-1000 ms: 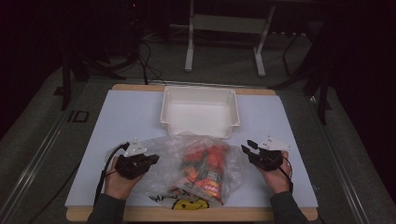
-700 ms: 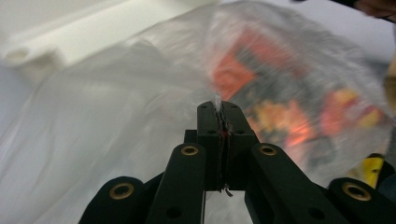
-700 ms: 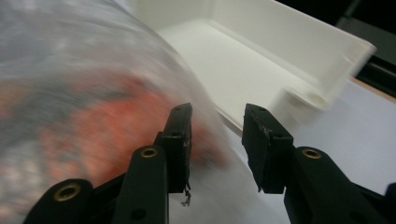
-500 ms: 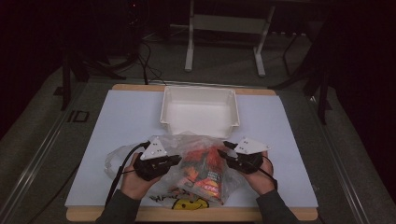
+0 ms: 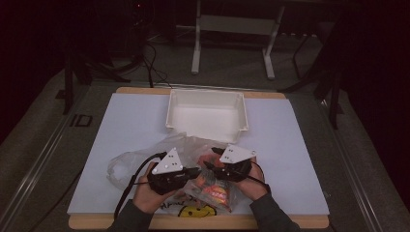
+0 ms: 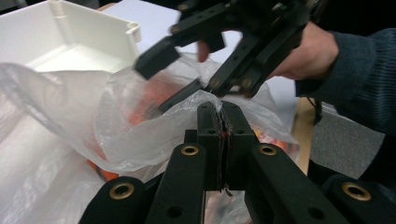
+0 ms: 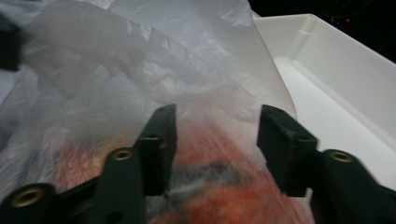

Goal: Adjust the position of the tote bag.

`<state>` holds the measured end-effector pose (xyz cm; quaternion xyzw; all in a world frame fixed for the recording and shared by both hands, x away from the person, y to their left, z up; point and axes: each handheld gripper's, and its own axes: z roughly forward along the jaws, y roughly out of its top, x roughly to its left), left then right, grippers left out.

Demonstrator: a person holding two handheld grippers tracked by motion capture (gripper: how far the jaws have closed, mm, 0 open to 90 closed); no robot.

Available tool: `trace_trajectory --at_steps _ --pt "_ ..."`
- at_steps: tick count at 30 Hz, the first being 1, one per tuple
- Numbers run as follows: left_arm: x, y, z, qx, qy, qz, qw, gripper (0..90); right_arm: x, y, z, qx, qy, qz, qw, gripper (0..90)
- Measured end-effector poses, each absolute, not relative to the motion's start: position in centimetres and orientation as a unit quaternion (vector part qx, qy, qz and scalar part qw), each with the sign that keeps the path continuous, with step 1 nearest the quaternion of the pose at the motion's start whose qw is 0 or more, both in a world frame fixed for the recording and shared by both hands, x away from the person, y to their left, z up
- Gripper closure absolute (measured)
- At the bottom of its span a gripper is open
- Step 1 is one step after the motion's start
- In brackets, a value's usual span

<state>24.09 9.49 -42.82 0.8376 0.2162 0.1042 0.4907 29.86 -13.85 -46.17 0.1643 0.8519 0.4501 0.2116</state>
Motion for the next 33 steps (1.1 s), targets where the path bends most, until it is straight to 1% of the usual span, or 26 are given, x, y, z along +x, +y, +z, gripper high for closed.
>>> trace_trajectory --at_steps 3,8,9,12,17,18,20,23,24,26,27,28,29,33 --pt "23.8 9.3 -42.9 0.837 0.209 0.103 0.495 87.6 29.7 -13.1 -46.4 0.155 0.854 0.442 0.228 35.6" --pt "23.3 9.3 -42.6 0.834 0.198 0.091 0.508 87.6 29.7 -12.1 -47.0 0.136 0.863 0.433 0.22 32.1" --pt "23.2 9.3 -42.5 0.833 0.195 0.089 0.51 87.6 29.7 -12.0 -47.0 0.133 0.863 0.434 0.224 30.2" --pt "23.1 9.2 -42.3 0.833 0.189 0.086 0.513 87.6 29.7 -11.7 -46.8 0.124 0.857 0.444 0.231 28.1" --pt "22.9 9.0 -42.1 0.831 0.178 0.076 0.522 87.6 29.6 -11.2 -46.5 0.092 0.857 0.457 0.22 27.4" --pt "22.9 9.0 -42.0 0.83 0.177 0.075 0.523 87.6 29.6 -11.1 -46.5 0.089 0.856 0.458 0.221 29.2" --pt "22.8 8.9 -42.0 0.83 0.172 0.073 0.526 87.6 29.6 -10.8 -46.5 0.076 0.859 0.461 0.209 37.1" --pt "22.8 9.0 -42.0 0.828 0.173 0.072 0.528 87.5 29.5 -10.5 -46.6 0.066 0.861 0.46 0.207 57.9" --pt "22.8 9.0 -41.9 0.827 0.173 0.073 0.529 87.4 29.5 -10.5 -46.6 0.064 0.86 0.46 0.211 67.4" --pt "22.8 9.2 -41.9 0.825 0.174 0.077 0.532 86.5 29.5 -10.8 -46.6 0.07 0.857 0.464 0.214 83.1" --pt "22.8 9.2 -41.9 0.825 0.174 0.077 0.532 86.1 29.5 -10.8 -46.6 0.07 0.857 0.464 0.214 83.1" --pt "22.8 9.5 -41.8 0.821 0.176 0.08 0.537 86.1 29.6 -10.9 -46.6 0.075 0.855 0.467 0.213 87.2" --pt "22.7 9.7 -41.7 0.82 0.177 0.086 0.538 81.3 29.7 -11.5 -46.4 0.086 0.852 0.472 0.211 89.6" --pt "22.8 10.9 -41.5 0.806 0.19 0.097 0.551 73.4 29.8 -12.9 -46.2 0.105 0.844 0.483 0.207 89.6"
